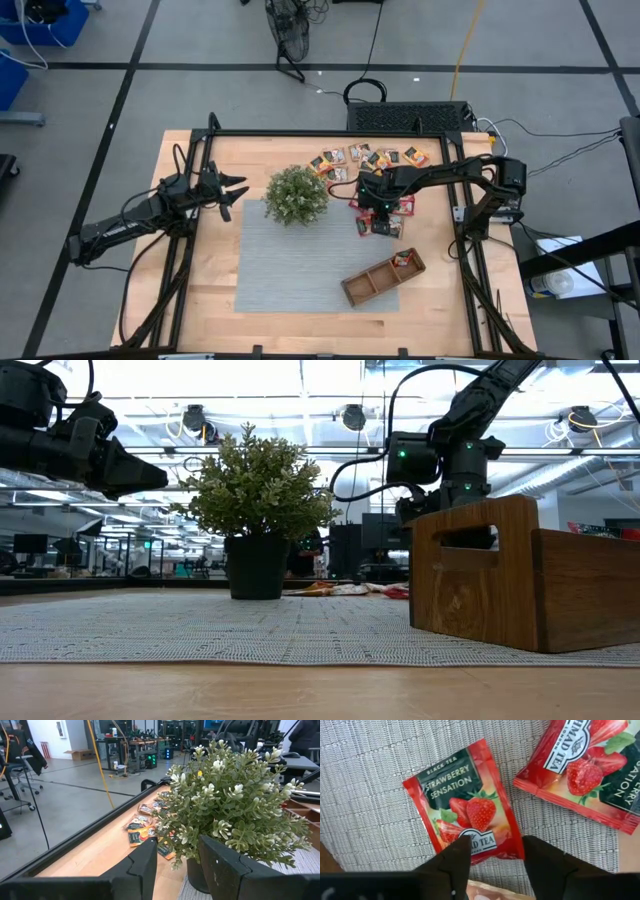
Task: Pick & Place Tea
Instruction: Put the strawberry tea sachet into the brown organizer
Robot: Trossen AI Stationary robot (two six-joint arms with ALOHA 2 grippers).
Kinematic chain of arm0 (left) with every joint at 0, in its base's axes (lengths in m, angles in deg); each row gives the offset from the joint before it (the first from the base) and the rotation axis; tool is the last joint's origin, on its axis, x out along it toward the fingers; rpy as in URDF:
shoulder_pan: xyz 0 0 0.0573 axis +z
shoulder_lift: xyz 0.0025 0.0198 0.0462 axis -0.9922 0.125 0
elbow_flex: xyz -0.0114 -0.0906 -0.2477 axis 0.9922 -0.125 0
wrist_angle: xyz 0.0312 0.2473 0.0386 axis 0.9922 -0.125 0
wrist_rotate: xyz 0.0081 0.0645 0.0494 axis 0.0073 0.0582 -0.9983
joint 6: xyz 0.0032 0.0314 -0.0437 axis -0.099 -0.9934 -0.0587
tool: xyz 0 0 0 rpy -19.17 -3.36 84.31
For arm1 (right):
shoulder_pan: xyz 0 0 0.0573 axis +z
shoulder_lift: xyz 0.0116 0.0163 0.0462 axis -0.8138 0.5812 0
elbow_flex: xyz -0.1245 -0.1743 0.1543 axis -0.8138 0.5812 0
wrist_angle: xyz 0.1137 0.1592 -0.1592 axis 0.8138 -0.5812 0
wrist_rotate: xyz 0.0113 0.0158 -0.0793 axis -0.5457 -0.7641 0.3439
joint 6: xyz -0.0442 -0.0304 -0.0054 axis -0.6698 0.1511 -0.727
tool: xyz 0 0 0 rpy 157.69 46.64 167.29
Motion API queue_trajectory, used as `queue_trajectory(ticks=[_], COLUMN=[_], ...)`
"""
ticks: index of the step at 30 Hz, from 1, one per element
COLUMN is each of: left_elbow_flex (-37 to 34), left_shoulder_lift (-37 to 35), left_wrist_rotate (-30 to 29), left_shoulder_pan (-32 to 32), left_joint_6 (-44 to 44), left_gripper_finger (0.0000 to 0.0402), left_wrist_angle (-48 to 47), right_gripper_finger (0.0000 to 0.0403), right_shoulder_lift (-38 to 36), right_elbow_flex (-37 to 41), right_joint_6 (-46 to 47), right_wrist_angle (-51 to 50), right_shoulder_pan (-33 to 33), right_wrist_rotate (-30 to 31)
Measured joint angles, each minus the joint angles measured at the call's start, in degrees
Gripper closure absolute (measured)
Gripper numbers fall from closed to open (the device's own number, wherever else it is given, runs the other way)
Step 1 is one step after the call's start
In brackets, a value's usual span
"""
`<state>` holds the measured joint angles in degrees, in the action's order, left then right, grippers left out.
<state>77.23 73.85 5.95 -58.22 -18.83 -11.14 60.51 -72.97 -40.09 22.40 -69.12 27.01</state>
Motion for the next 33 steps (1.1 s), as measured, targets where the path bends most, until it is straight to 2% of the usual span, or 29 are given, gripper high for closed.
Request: queue_trajectory(ticks=[9,16,22,28,30,33], left_elbow_flex=[0.02,0.02,0.02,0.02,0.01,0.02], left_shoulder_lift=[0.00,0.00,0.00,0.02,0.01,0.02], left_wrist_rotate=[0.00,0.00,0.00,0.00,0.00,0.00], left_shoulder_pan=[0.02,0.02,0.02,0.02,0.02,0.02], left_joint_6=[0.00,0.00,0.00,0.00,0.00,0.00], left_gripper_finger=[0.0254,0.0254,0.0254,0.0254,0.0254,0.0254], left_wrist_angle=[0.00,0.00,0.00,0.00,0.00,-0.02], right_gripper_finger=[0.0322,0.0396,0.0402,0.0400,0.0392,0.0355], right_shoulder_lift=[0.00,0.00,-0.47,-3.32,-4.40,-5.35], right_elbow_flex=[0.01,0.01,0.04,0.06,0.06,0.06], right_joint_6=[-1.70,-4.89,-6.30,-3.85,-4.47,-6.63], right_wrist_angle=[0.06,0.03,0.27,1.94,1.84,1.44], right_shoulder_pan=[0.02,0.01,0.24,1.62,3.24,6.85], right_wrist_rotate=[0.05,0.17,2.01,1.41,0.61,0.54])
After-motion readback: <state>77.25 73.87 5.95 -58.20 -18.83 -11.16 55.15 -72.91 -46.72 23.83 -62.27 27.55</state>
